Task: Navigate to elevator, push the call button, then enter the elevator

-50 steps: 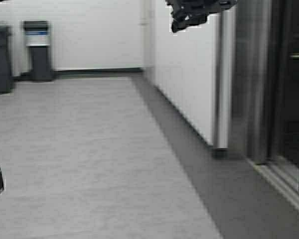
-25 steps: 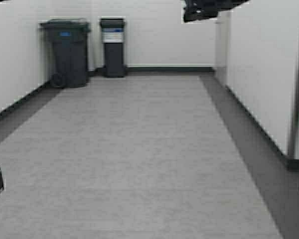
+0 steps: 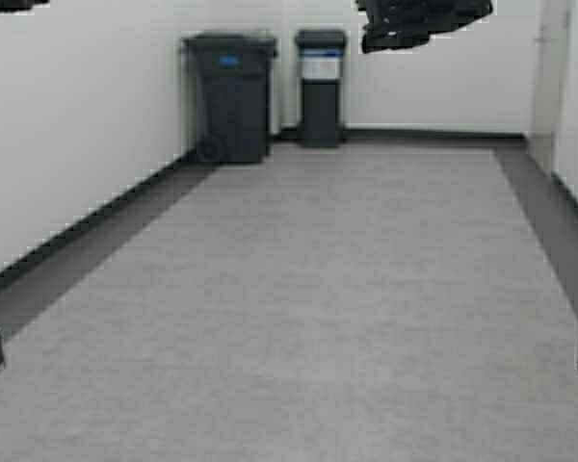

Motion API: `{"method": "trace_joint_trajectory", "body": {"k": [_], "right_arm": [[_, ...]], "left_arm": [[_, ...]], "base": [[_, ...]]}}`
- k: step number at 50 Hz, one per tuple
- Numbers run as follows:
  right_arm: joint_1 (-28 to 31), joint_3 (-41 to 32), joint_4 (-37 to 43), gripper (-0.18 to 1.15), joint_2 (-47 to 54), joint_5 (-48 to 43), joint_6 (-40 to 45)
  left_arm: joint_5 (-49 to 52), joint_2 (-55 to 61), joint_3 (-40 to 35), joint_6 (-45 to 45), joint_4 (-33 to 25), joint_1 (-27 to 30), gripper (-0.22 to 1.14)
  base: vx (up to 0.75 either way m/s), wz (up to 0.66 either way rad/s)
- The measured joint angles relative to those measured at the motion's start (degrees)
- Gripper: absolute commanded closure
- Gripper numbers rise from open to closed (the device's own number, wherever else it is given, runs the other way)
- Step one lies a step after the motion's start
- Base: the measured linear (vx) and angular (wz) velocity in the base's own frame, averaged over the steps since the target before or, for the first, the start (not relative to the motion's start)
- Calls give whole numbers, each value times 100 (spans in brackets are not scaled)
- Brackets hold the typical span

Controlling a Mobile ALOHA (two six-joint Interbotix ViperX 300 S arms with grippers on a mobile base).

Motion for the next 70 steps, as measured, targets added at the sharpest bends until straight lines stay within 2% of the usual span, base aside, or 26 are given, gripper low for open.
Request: {"method": "trace_joint_trajectory", "body": {"k": [26,35,56,70], "right_arm": [[0,220,26,92,-642,-18,9],[-62,220,79,92,-677,0,26],[-97,220,123,92,-729,0,18],[-88,272,132,92,-598,0,18]], "left_arm": [[-272,501,-308,53,62,-9,89],[-272,519,-334,88,290,-18,89],[-281,378,-378,79,334,-35,89],[-299,729,-387,79,325,-26,89]], "base": [[40,23],[44,5],[51,-29],[52,-32]]}}
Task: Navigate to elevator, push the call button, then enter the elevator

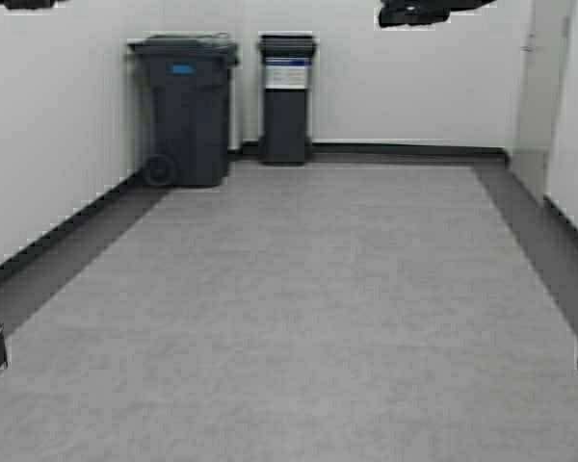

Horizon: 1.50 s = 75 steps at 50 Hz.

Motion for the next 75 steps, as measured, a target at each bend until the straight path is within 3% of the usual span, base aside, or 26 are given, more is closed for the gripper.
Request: {"method": "trace_joint_trajectory", "body": {"k": [28,75], "right_arm": [[18,0,0,92,316,-9,26],[237,-70,0,92,413,-185,44]], "left_arm": [[-62,193,-18,-44,9,0,89],[-149,132,-35,-44,0,-35,89]], "base": [[51,-40],[48,-63]]}}
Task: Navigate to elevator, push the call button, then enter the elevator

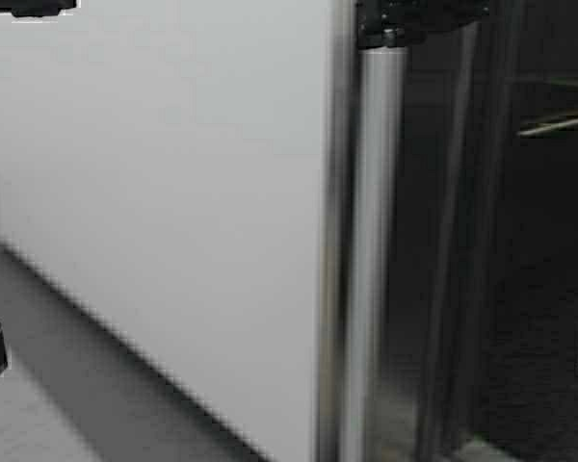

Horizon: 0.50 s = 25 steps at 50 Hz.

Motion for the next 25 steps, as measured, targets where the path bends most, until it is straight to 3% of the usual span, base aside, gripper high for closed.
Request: {"method": "trace_joint_trajectory", "body": {"k": [18,25], "right_arm": [[44,-26,0,92,79,-9,0],[62,-26,9,92,79,-9,0]], "left_arm": [[-62,-53,0,0,0,-26,89],[-88,-185,44,35,35,-360,89]], "base": [[46,-58],[44,-67]]}}
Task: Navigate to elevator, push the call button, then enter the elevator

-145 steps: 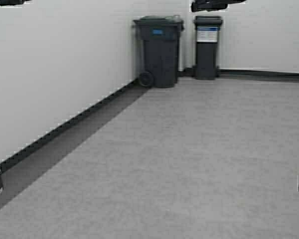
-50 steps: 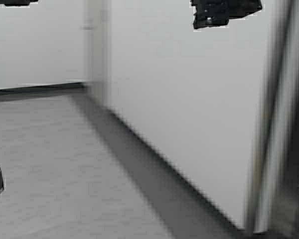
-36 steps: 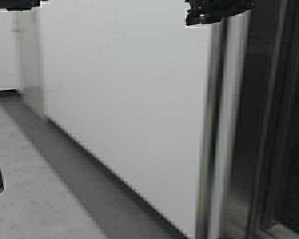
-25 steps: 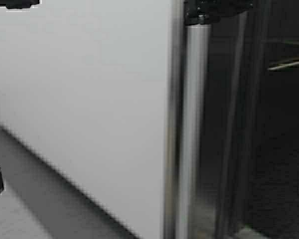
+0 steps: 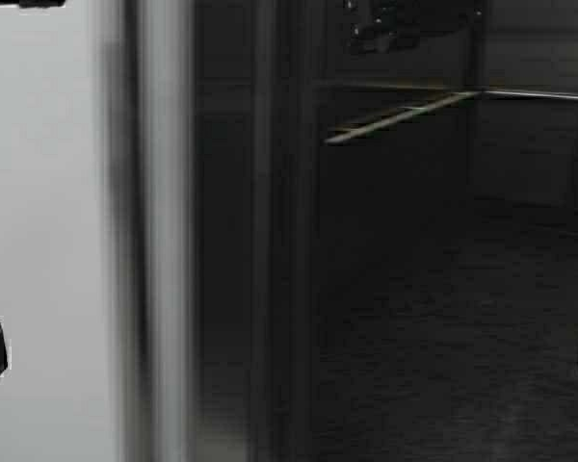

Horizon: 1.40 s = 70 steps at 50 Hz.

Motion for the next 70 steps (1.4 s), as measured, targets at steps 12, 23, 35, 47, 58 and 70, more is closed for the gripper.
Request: {"method": "trace_joint_trajectory", "body": {"k": [12,23,35,47,58,70], "right_arm": [[-18,0,0,92,0,0,0],[18,0,0,92,0,0,0],[18,0,9,92,0,0,-9],[44,114,35,92,9,0,0],[53,123,44,92,9,0,0],[44,123,44,92,9,0,-9]], "left_arm": [[-79,97,105,35,756,-853,89],[-114,457,62,-44,896,-870,89],[-132,457,62,-53,896,-861,89],[-141,483,62,-53,905,-870,89],[-167,466,44,-53,905,-861,89],[-185,325,44,-53,905,-870,89]], "base": [[39,-56],[37,-29],[38,-17],[41,-17],[43,-28],[47,-50]]}}
